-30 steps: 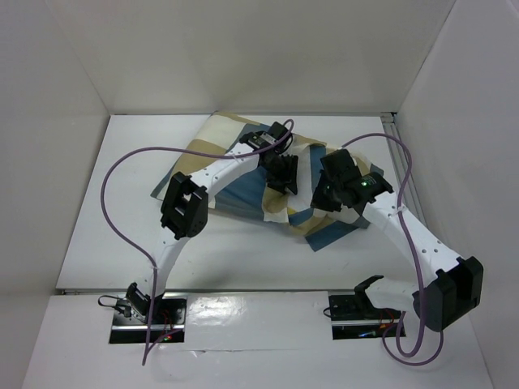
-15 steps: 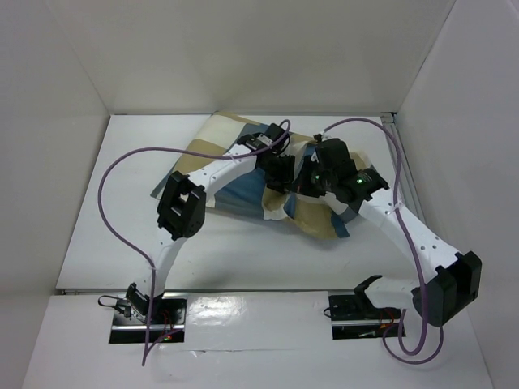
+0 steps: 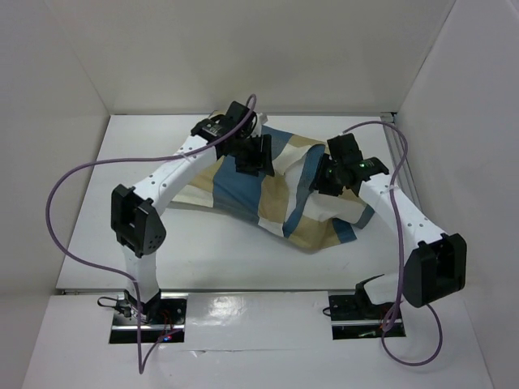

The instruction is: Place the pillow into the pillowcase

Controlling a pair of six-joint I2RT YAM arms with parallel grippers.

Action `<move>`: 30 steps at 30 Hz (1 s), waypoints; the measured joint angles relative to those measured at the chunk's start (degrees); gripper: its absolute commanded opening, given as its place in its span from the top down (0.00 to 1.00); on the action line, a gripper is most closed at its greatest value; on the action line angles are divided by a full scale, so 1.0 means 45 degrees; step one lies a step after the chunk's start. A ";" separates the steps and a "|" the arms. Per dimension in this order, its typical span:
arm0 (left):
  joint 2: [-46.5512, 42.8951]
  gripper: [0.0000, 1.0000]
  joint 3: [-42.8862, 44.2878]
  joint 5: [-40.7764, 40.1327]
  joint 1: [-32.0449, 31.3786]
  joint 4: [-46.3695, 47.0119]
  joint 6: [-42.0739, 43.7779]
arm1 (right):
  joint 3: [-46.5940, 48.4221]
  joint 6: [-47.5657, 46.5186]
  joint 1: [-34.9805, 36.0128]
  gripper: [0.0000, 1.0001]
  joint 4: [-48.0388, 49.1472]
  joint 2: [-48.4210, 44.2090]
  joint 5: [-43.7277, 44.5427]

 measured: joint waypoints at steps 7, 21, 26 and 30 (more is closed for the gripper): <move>-0.0199 0.35 -0.0413 -0.0189 0.0117 -0.0476 0.0471 | 0.1117 0.0005 -0.0087 0.32 -0.0505 0.0418 0.0112; 0.4090 0.33 0.3113 -0.0291 -0.0063 -0.0277 0.0646 | 0.1355 -0.0146 0.0087 1.00 0.0141 0.2783 0.0049; 0.4886 0.41 0.3541 0.0510 -0.0049 -0.0063 0.0539 | 0.1413 -0.0175 0.0087 1.00 0.0073 0.2356 0.0199; 0.5455 0.91 0.3784 0.1253 0.0039 0.0214 0.0243 | 0.1894 -0.0180 0.0087 1.00 -0.0019 0.1928 0.0044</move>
